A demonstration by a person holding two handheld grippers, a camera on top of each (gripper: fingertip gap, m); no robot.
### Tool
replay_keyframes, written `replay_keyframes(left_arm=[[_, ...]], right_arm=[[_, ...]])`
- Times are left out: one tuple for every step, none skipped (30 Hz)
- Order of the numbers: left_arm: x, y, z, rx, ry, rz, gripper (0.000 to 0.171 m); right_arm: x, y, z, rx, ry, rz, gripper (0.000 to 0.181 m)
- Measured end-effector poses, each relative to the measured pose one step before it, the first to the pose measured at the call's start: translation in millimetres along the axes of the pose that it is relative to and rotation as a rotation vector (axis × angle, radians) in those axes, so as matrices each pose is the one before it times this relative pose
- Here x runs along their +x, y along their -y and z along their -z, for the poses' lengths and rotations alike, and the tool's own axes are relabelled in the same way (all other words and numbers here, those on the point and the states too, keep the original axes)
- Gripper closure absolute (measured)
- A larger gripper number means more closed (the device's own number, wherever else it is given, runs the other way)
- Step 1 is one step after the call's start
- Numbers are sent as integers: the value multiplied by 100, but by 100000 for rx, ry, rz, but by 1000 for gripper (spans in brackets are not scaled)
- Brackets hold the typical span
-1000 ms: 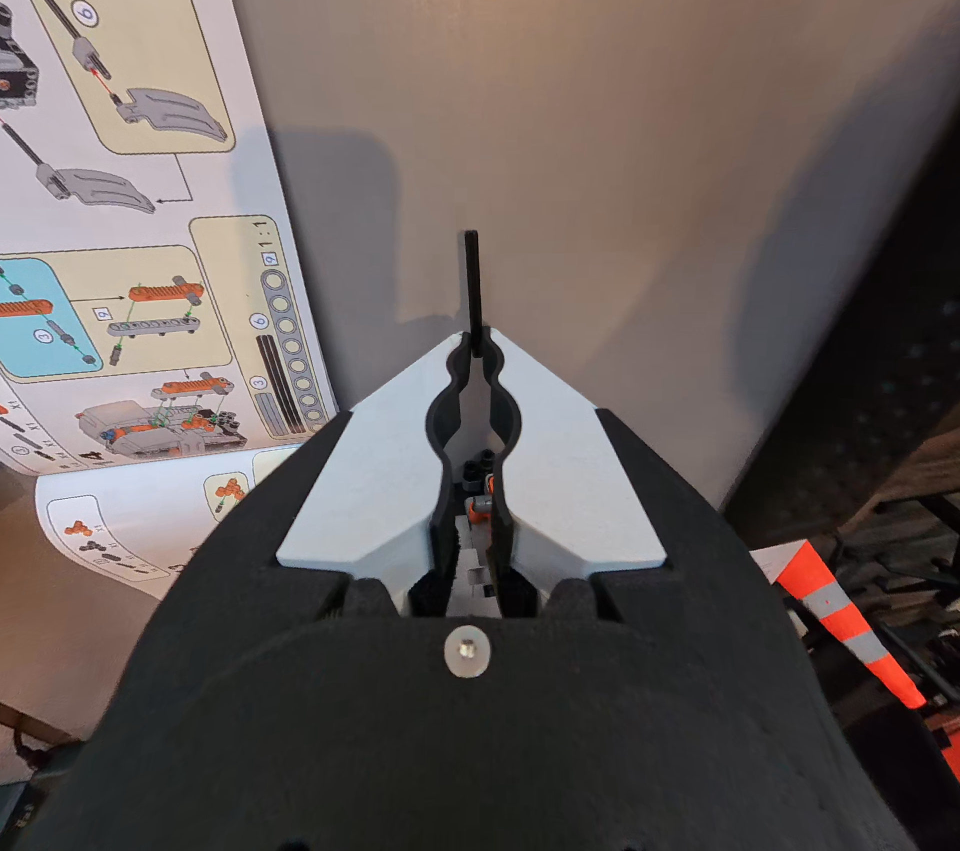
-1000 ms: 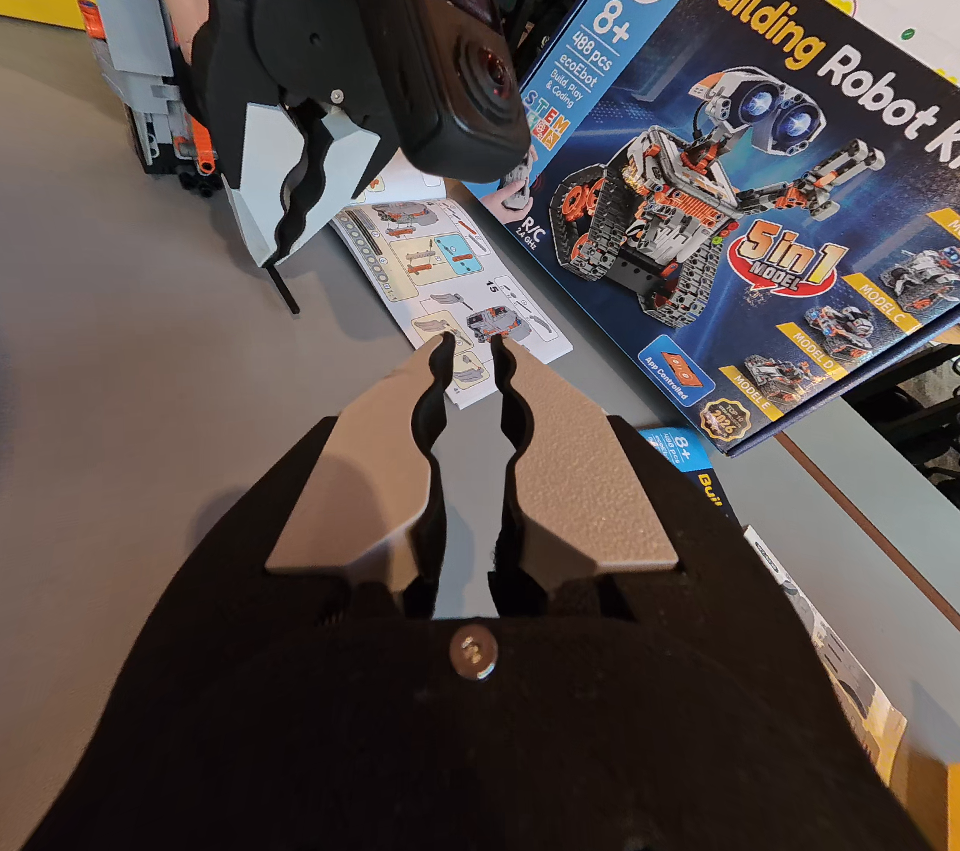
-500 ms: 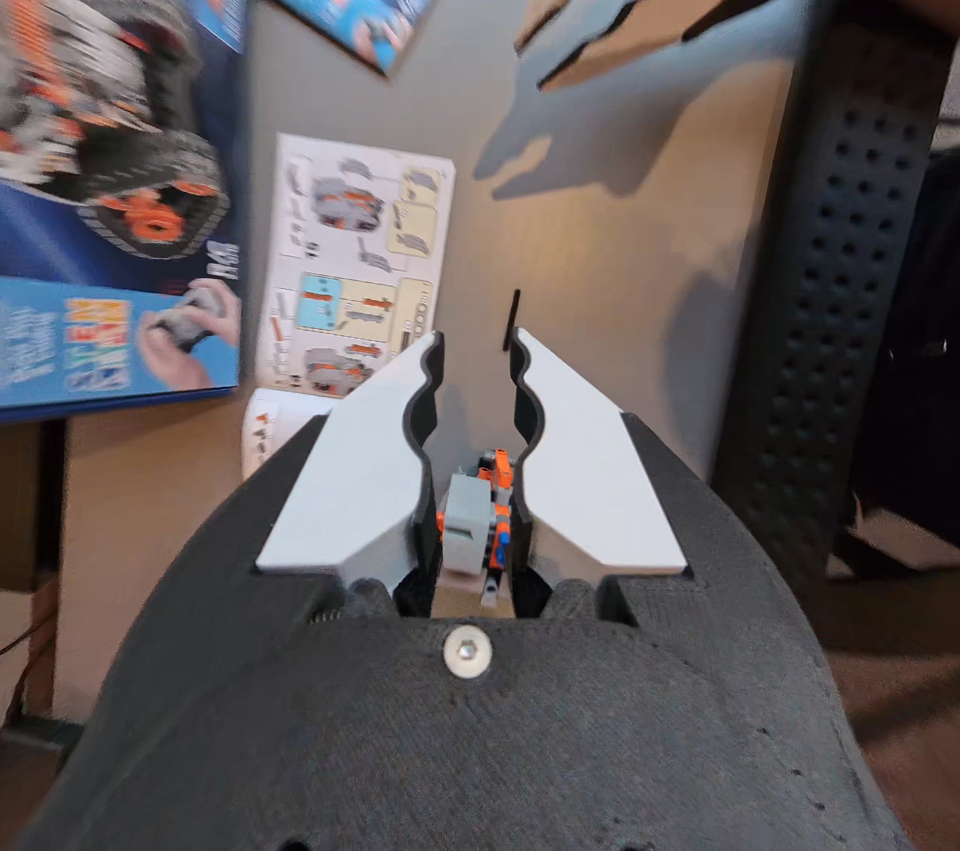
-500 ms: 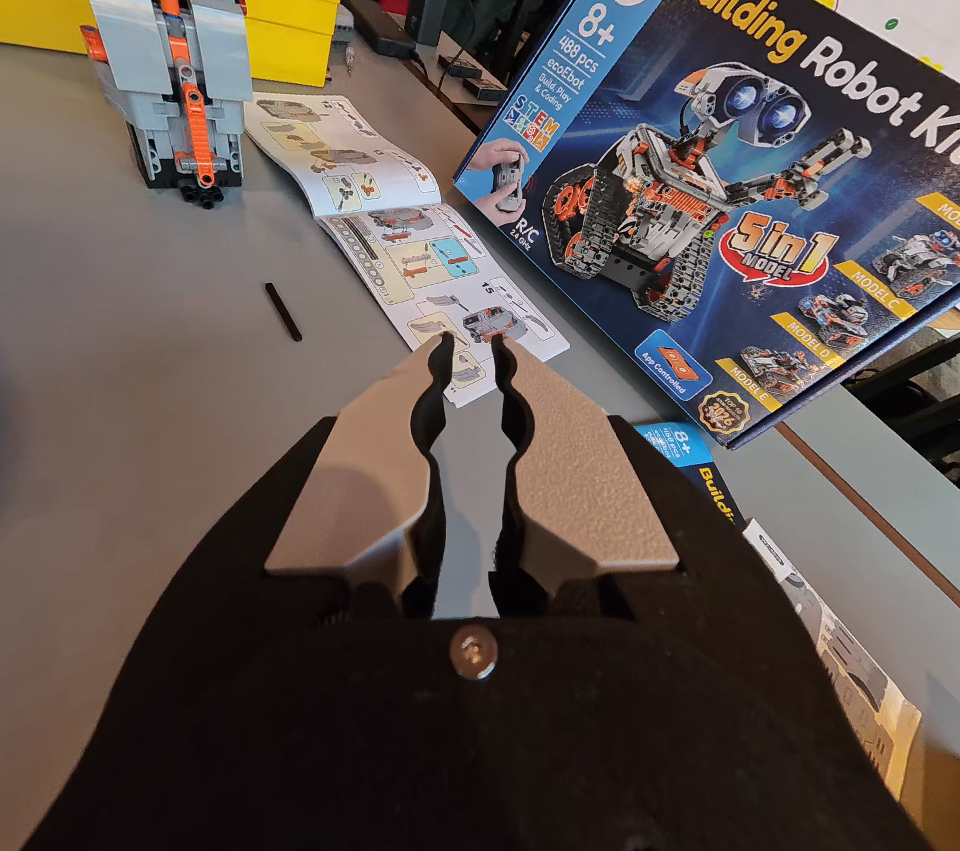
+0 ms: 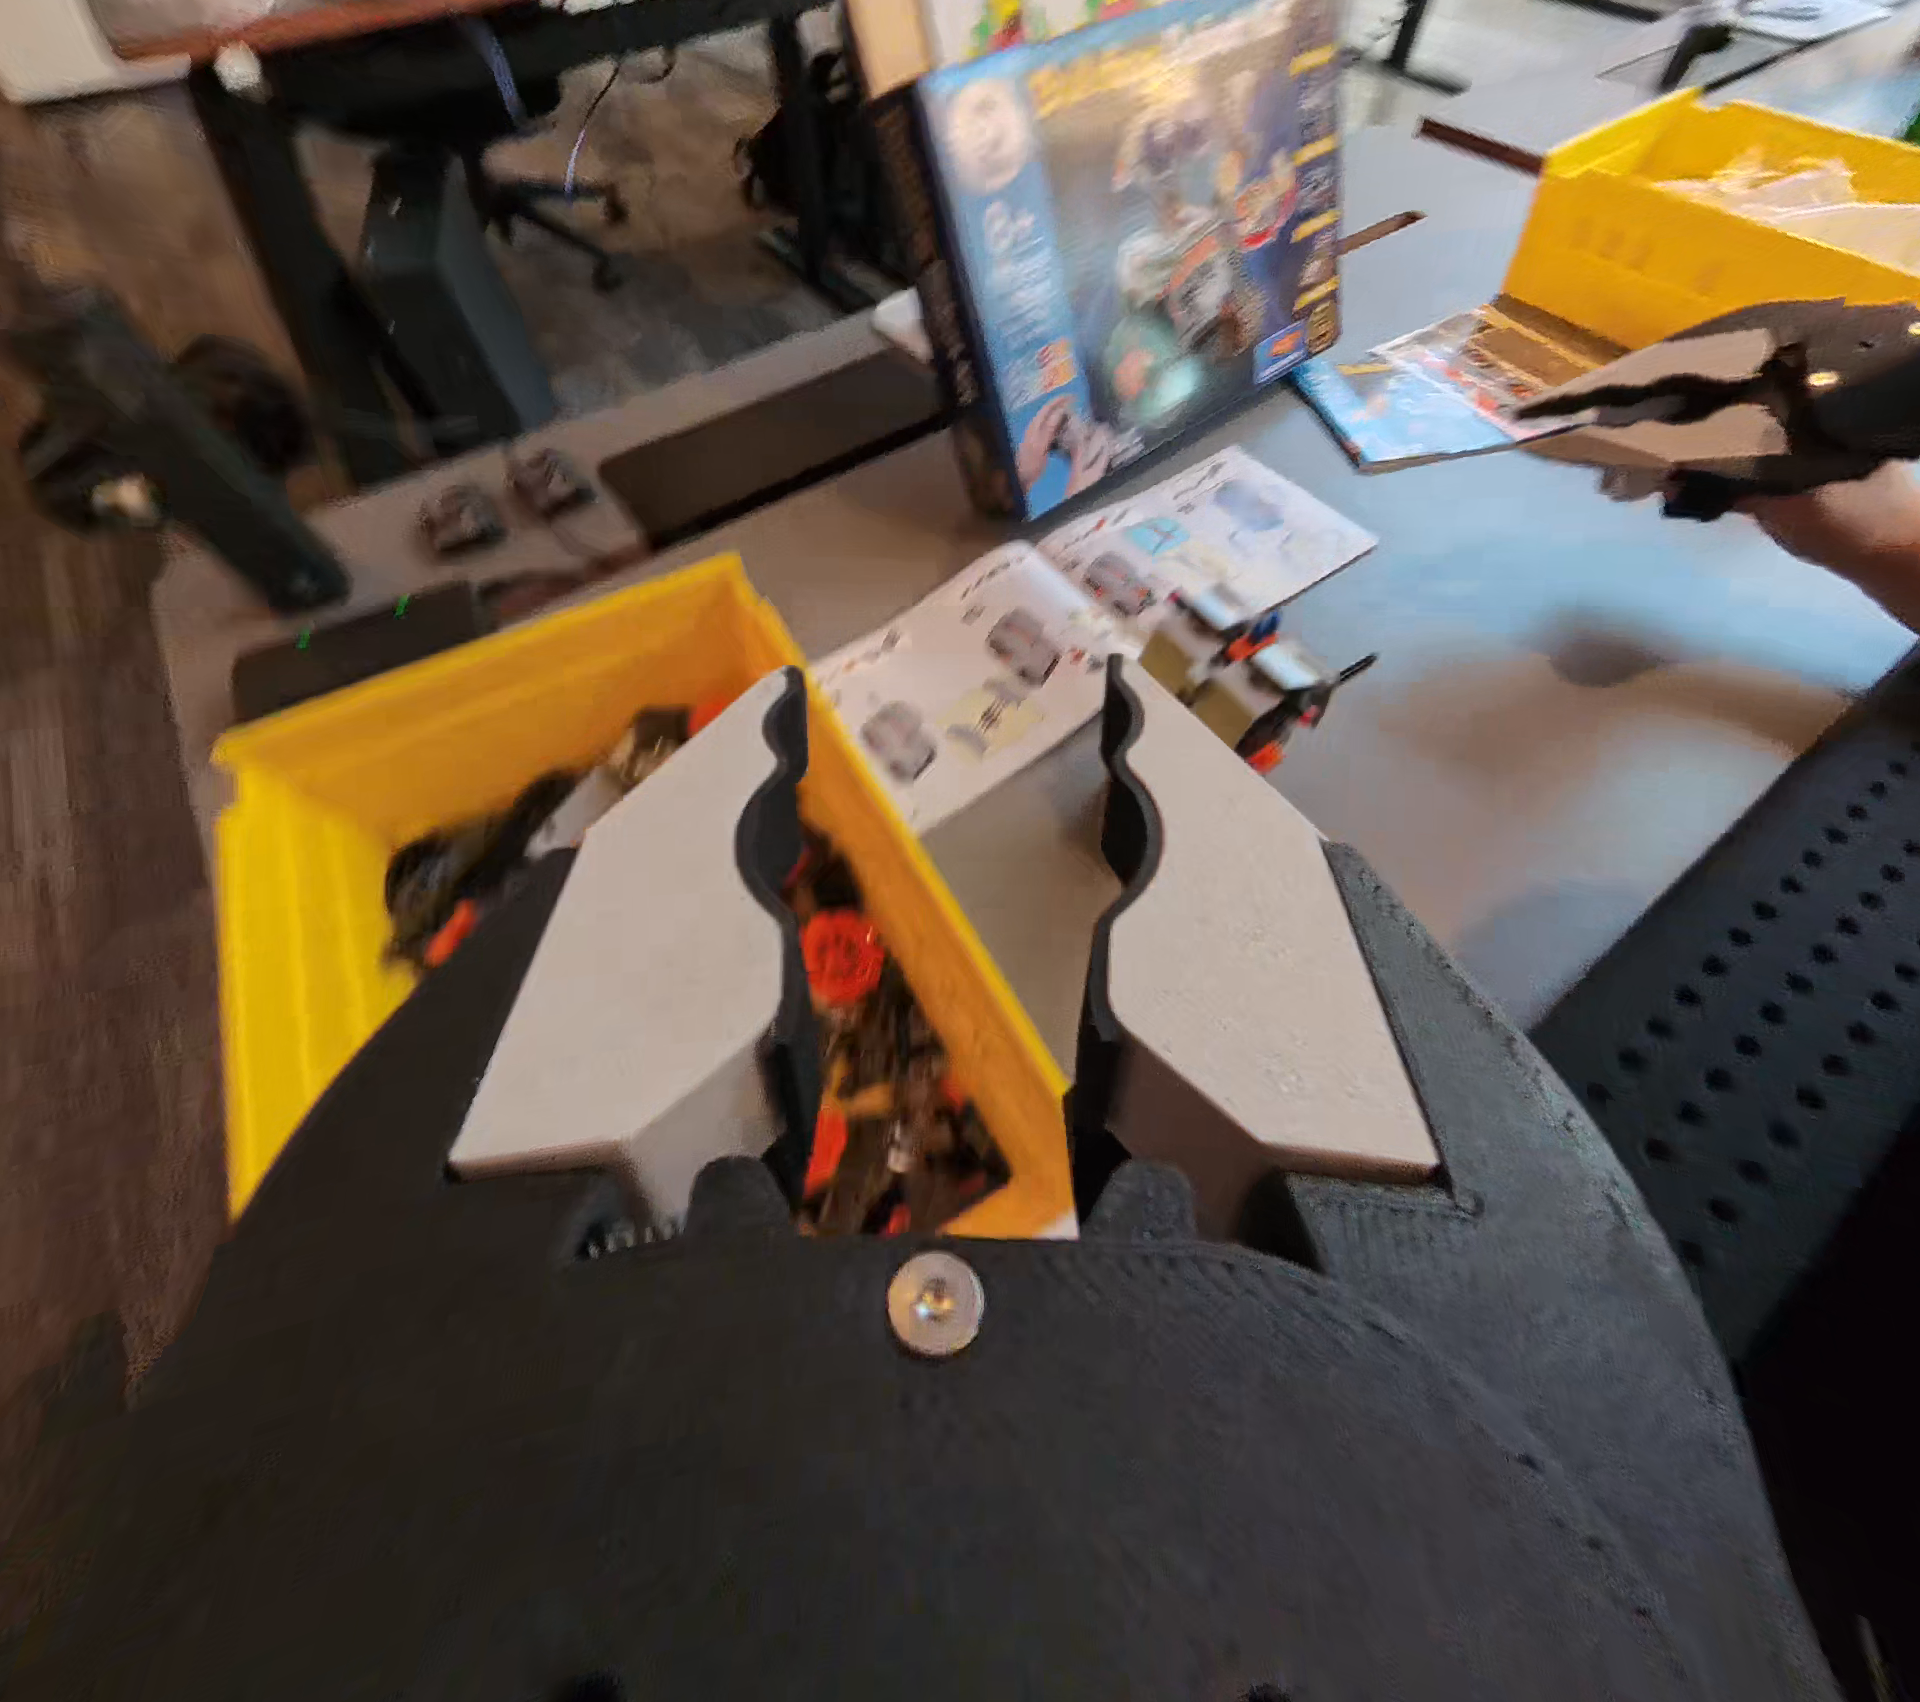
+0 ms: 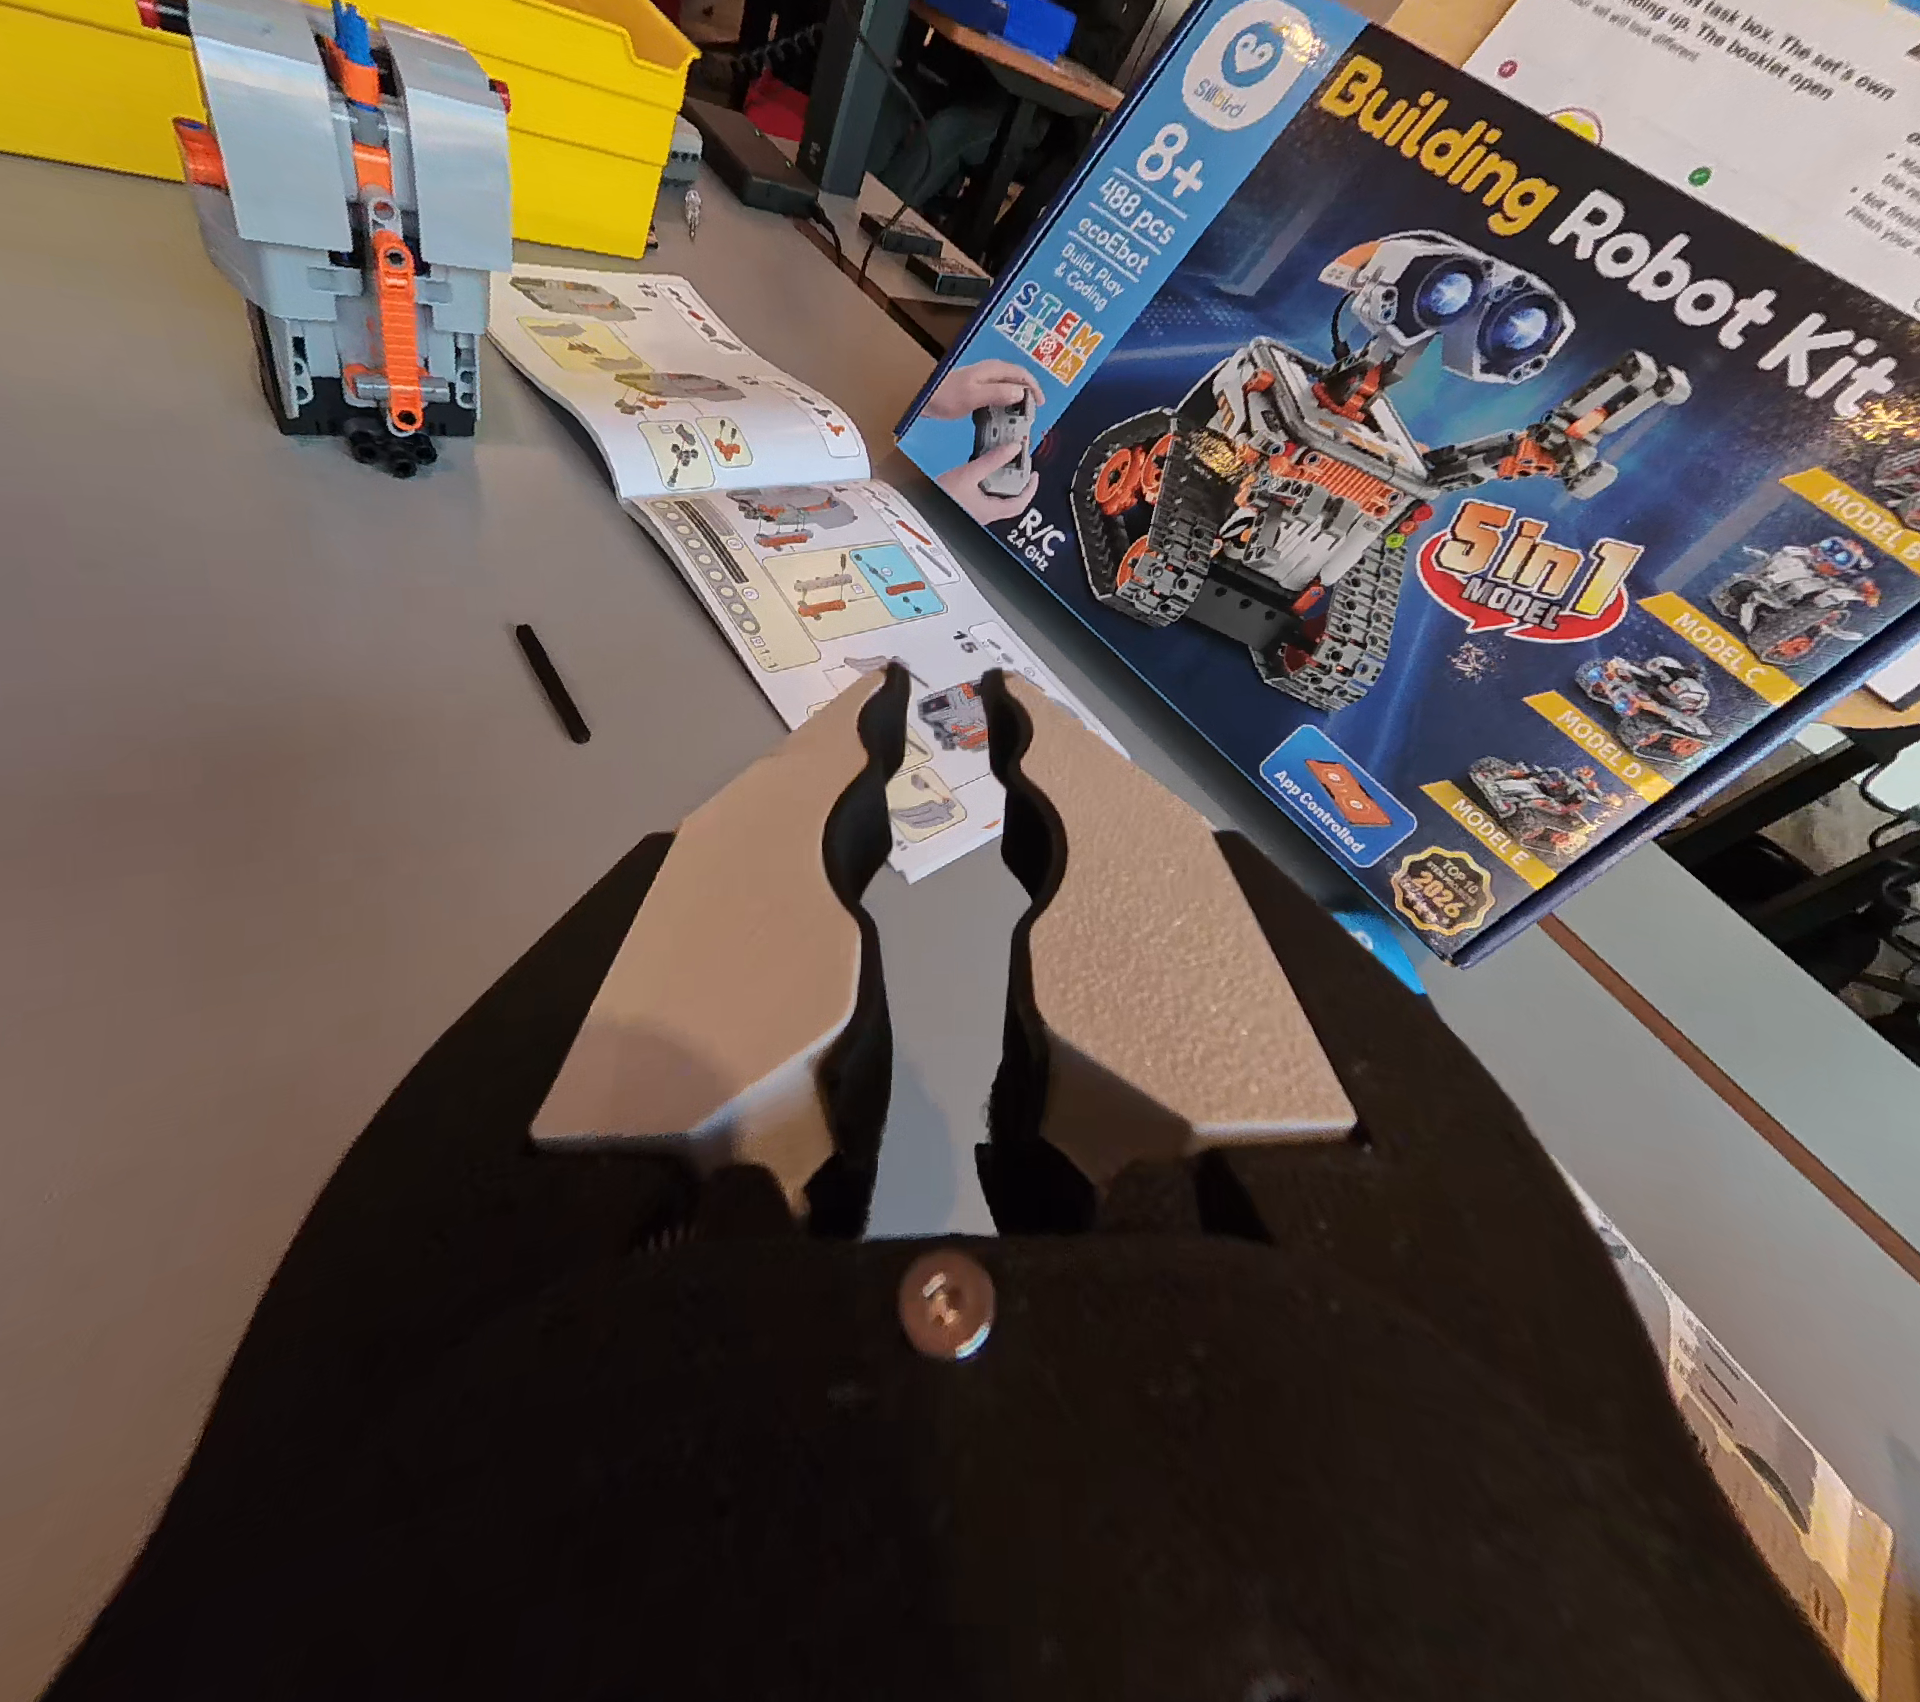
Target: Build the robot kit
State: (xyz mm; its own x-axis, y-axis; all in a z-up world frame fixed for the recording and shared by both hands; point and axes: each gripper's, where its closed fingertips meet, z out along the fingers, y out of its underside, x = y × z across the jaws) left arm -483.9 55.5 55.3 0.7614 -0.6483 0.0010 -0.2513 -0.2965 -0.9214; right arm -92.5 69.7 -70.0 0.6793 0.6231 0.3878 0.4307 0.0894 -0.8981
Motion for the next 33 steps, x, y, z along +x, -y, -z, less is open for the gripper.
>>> replay_keyframes(left_arm=[[-1293,-1485,590,-4119,3297,3121,112],[-1243,-1376,360,-4212,3281,1790,109],[-1082,-1172,135,-3473,2915,763,109],[-971,-1014,-46,-2968,2557,119,113],[-872,-945,-233,-3210,2134,1,121],[-773,-985,-449,-4130,1436,247,125],[-680,-1025,-652,-5222,816,218,125],[-729,-973,-810,-5762,1044,-400,129],[-774,-779,-954,-5341,1561,-1348,133],[-617,-556,-1058,-4486,1014,-2192,138],[-366,-363,-1154,-3726,-147,-2319,144],[-171,-117,-1209,-2771,-1113,-1608,150],[45,82,-1268,-1841,-2321,-543,154],[155,138,-1220,-1646,-3117,236,155],[12,104,-1096,-1804,-2477,611,157],[-100,5,-948,-1917,-1692,762,159],[22,-133,-794,-2270,-2167,1038,160],[196,-312,-624,-3112,-2909,1371,162],[274,-468,-442,-3875,-2826,1090,161],[311,-629,-241,-4109,-2288,712,161],[397,-774,-86,-3925,-1996,669,160],[412,-794,49,-3193,-1440,572,160],[318,-663,172,-1793,-327,16,161],[159,-398,319,198,993,-753,164],[83,-219,454,1509,1424,-1064,164],[32,-177,502,1296,1000,-696,165],[-51,-100,488,1014,741,-7,164],[-110,106,424,1382,446,433,161],[-30,341,310,1934,-348,420,156],[70,575,199,2512,-918,239,152],[105,754,37,2734,-992,143,150],[116,757,-144,2006,-911,56,148],[111,703,-330,1110,-568,-306,146]], right_arm=[[79,-26,-76,597,-687,-94,169],[86,-72,-70,506,-636,-250,169],[129,-65,-64,593,-762,-330,169],[145,-84,-63,528,-794,-539,170],[177,-123,-60,302,-814,-836,170],[228,-135,-59,156,-1020,-1093,170],[255,-141,-50,69,-1022,-1312,171],[250,-156,-44,2,-897,-1438,171],[231,-215,-48,-173,-756,-1337,171],[178,-282,-69,-598,-449,-989,171],[147,-365,-84,-1055,-455,-480,172],[149,-356,-100,-1140,-505,60,173],[103,-310,-103,-981,-344,249,173],[45,-255,-112,-816,-136,256,173],[46,-233,-112,-762,-227,235,173],[31,-170,-88,-613,-288,149,174],[-2,-89,-60,-312,-132,187,174],[-24,-67,-22,-224,-56,370,174],[-29,-85,-2,-420,-114,572,174],[-18,-112,12,-615,-110,730,174],[-4,-90,17,-531,-151,879,174],[13,-58,3,-375,-142,671,174],[-12,-11,-20,-168,114,226,174],[-19,29,-49,19,215,-121,174],[-14,54,-63,134,196,-215,174],[-61,52,-77,94,388,-133,174],[-84,29,-81,-95,483,98,174],[-104,-3,-102,-349,494,378,174],[-74,-4,-83,-303,268,638,174],[-73,-31,-81,-309,176,697,174],[-86,-116,-81,-697,278,532,174],[-66,-128,-63,-760,128,492,174],[-43,-107,-31,-458,-64,585,174]])
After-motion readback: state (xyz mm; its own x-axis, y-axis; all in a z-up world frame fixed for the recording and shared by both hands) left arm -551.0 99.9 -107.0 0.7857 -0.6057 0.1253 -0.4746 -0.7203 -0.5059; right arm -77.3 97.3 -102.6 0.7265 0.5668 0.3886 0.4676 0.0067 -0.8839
